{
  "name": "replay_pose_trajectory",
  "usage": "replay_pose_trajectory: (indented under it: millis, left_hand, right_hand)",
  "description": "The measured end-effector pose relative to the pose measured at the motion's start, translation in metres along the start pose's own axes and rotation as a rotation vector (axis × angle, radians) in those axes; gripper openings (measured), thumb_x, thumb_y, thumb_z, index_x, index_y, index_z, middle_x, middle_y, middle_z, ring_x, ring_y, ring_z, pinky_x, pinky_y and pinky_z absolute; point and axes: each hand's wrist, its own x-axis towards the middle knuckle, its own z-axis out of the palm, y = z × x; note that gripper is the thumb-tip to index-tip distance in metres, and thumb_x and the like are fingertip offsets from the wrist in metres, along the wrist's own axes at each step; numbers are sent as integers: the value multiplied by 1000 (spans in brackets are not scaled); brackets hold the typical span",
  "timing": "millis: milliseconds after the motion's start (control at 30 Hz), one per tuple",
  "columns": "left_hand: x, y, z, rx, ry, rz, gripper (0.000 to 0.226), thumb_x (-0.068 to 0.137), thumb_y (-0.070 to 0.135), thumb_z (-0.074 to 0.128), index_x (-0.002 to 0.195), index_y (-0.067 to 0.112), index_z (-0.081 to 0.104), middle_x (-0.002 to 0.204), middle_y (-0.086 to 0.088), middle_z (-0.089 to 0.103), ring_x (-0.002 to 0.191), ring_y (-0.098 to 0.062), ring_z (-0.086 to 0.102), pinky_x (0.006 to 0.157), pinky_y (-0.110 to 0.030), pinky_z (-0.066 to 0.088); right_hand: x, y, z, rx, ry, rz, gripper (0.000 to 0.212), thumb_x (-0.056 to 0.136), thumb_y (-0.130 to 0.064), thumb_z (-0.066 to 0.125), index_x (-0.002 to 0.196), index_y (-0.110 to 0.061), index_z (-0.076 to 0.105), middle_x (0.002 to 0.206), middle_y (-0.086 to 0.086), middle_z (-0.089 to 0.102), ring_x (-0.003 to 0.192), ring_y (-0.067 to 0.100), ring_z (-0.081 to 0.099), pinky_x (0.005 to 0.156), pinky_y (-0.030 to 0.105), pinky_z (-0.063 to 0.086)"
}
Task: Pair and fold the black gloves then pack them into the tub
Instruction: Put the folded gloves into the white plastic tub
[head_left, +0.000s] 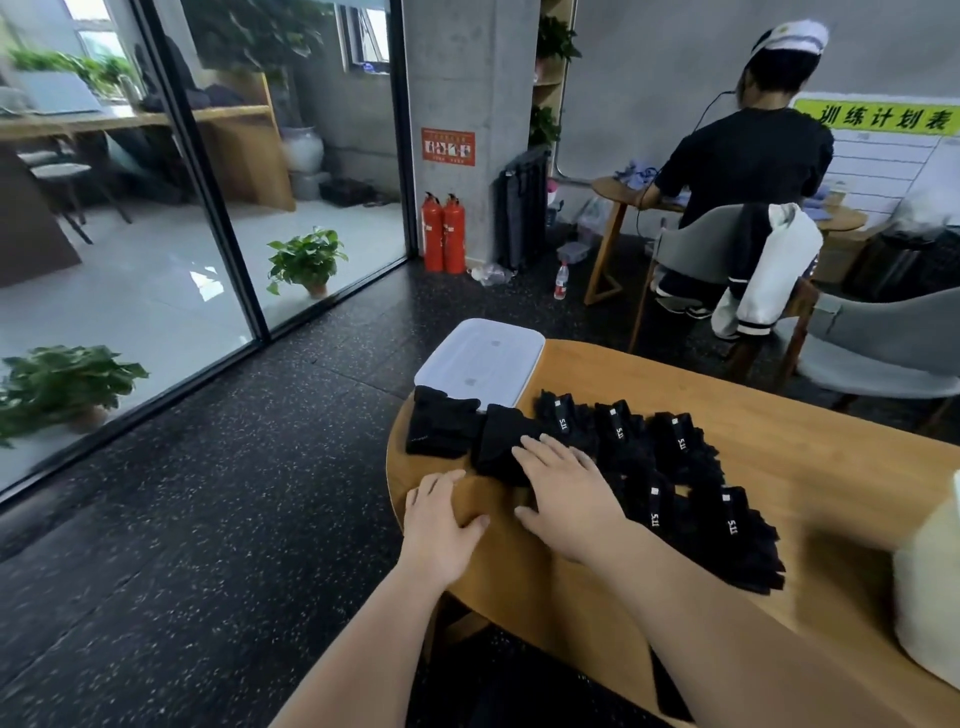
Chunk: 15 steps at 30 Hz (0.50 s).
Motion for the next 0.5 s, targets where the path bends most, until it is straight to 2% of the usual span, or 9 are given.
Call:
replay_pose_trajectory:
  millis: [100, 300, 400, 500]
  left_hand:
    - [3, -9, 7, 39, 13, 32, 80, 91, 45, 78, 160, 26, 41, 154, 7, 44, 147, -20, 36, 125, -32, 17]
    - [5, -12, 6, -12, 18, 32, 84, 90, 42, 80, 162, 27, 39, 155, 9, 42, 146, -20, 31, 127, -37, 24]
    - [7, -14, 8, -29, 24, 36, 85, 90, 41, 81, 162, 27, 39, 155, 10, 41, 145, -19, 31, 126, -35, 24]
    - [8, -15, 8, -32, 21, 41, 85, 88, 40, 82, 161, 25, 41, 154, 10, 42, 145, -20, 32, 125, -32, 23]
  right_hand:
    - [18, -6, 8, -88, -31, -33, 84, 105, -46, 53, 169, -21, 4, 176, -3, -4, 162, 17, -8, 132, 43, -2]
    - [50, -7, 19, -190, -132, 4, 87, 107, -49, 49, 168, -21, -6, 175, 11, -12, 162, 28, -9, 131, 49, -4]
    - [55, -7, 28, -219, -121, 10, 77, 110, -44, 41, 168, -20, -3, 175, 15, -4, 162, 31, -3, 131, 50, -4]
    - [56, -9, 33, -242, -54, 1, 75, 107, -35, 47, 167, -18, 7, 174, 17, 9, 160, 33, 10, 131, 49, 0]
